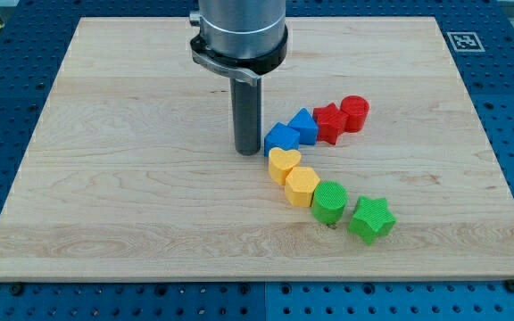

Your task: Move the arm to the top of the blue triangle

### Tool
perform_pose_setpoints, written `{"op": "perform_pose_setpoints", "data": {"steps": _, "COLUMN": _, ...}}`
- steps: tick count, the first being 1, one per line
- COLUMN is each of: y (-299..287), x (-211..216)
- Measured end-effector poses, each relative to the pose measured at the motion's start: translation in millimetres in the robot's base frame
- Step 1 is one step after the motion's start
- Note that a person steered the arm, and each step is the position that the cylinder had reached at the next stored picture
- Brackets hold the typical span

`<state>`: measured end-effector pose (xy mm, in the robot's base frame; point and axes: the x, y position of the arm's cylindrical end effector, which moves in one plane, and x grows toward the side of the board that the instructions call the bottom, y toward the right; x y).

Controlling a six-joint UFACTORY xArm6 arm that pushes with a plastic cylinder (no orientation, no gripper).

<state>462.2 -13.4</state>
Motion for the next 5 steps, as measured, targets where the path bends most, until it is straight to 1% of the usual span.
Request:
{"op": "perform_pose_setpoints", "data": {"steps": 2, "y": 9.5, "x": -0.2}}
{"op": "perform_pose_setpoints", "data": {"steps": 3, "y": -8.6, "x": -18.9}}
{"op": "perform_pose_setpoints", "data": {"steps": 4, "y": -6.8, "x": -46.1}}
{"op": "perform_pose_setpoints", "data": {"steps": 5, "y": -6.8, "x": -46.3}}
